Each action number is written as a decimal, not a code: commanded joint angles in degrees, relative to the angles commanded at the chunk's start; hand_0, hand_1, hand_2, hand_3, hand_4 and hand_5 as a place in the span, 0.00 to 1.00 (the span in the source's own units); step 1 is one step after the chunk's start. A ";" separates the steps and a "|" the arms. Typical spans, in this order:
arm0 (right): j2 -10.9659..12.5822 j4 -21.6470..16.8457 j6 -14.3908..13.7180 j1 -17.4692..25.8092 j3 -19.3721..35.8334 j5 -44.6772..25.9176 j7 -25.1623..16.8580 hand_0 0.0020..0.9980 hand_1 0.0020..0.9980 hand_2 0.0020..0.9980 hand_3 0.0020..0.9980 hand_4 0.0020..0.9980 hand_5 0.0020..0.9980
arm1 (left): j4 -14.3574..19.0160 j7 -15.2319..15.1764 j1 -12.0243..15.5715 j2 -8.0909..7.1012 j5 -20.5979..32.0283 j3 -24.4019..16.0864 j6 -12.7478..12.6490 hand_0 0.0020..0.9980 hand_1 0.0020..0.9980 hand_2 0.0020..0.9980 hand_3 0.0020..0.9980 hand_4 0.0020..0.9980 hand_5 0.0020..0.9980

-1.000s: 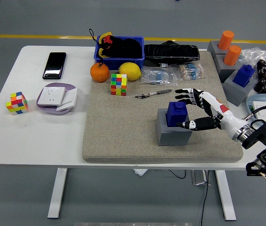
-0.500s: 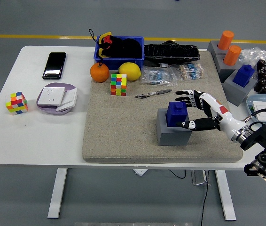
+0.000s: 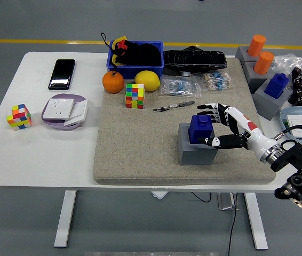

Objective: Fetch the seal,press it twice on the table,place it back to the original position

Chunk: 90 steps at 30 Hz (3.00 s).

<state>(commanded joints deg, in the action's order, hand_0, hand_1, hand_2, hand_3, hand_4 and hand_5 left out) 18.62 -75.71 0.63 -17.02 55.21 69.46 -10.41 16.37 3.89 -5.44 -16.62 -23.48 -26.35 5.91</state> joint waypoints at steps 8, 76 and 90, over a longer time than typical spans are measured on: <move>-0.13 0.27 -0.34 0.03 -0.65 -0.50 -0.34 0.64 0.61 0.65 0.72 0.87 0.00 | -0.03 0.03 0.11 0.09 0.08 0.14 0.06 0.79 0.75 0.74 0.77 0.79 0.48; 4.35 1.94 -4.32 -6.01 2.19 -0.78 -2.45 0.58 0.47 0.46 0.45 0.75 0.00 | -0.11 -0.02 -0.38 -0.11 0.54 0.51 0.34 0.79 0.75 0.74 0.77 0.79 0.48; 1.35 13.84 -6.31 -5.22 -1.31 -5.12 -7.02 0.58 0.46 0.46 0.44 0.75 0.00 | -0.05 -0.04 -0.06 0.04 0.45 0.77 0.39 0.79 0.75 0.74 0.77 0.79 0.48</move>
<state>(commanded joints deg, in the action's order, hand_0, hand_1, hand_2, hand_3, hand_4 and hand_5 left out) 19.97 -61.87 -5.67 -22.24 53.90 64.33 -17.43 16.33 3.84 -5.50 -16.58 -23.04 -25.58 6.31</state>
